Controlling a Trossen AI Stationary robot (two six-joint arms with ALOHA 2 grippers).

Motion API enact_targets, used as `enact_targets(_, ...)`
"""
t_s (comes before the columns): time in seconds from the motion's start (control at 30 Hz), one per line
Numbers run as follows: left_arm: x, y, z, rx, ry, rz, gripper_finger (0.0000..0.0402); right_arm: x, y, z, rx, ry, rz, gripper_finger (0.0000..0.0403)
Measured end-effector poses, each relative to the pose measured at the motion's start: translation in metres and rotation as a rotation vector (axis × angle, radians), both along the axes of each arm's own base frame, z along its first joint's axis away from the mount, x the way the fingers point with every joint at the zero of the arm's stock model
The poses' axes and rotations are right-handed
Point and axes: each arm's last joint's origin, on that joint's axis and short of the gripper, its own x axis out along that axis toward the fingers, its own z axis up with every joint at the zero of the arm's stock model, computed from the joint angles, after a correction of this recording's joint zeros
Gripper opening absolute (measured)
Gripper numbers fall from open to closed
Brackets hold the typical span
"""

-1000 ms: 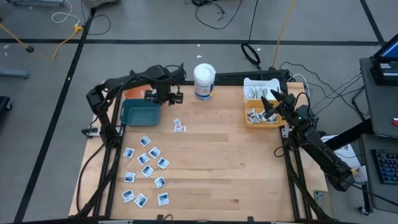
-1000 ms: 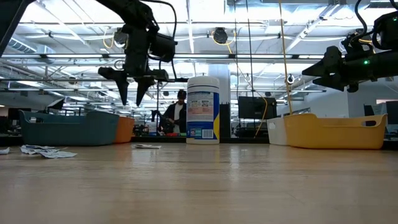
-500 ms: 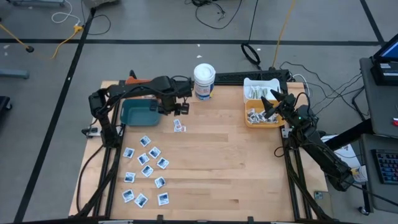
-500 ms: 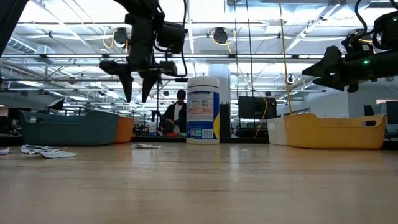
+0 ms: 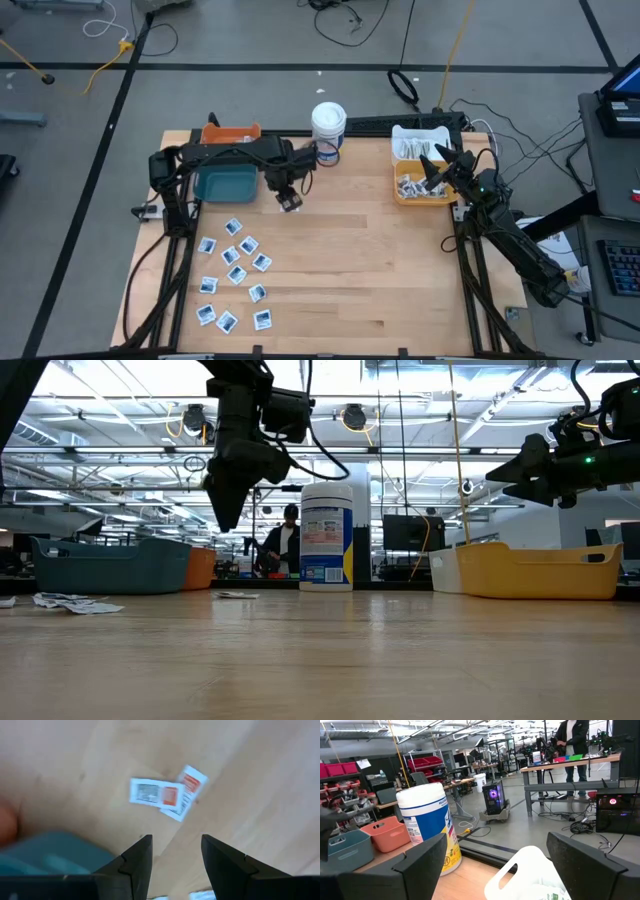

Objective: Pick & Place First Aid Supplies
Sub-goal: Put the orange pad into the orange bin

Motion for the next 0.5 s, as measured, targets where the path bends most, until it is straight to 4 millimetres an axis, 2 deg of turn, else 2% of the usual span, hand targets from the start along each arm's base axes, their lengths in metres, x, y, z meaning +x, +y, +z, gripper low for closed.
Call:
enact_targets(0.23, 0.008, -0.012, -0.011, 0.013, -0.054, -0.457, 0.0175, 0.0, 0.0, 0.0, 0.0, 0.0, 0.0, 0.0337)
enact_targets(0.5, 0.008, -0.014, -0.037, 0.039, -0.094, -0.639, 0.0175, 0.0, 0.0, 0.0, -0.001, 0.0, 0.0, 0.0337)
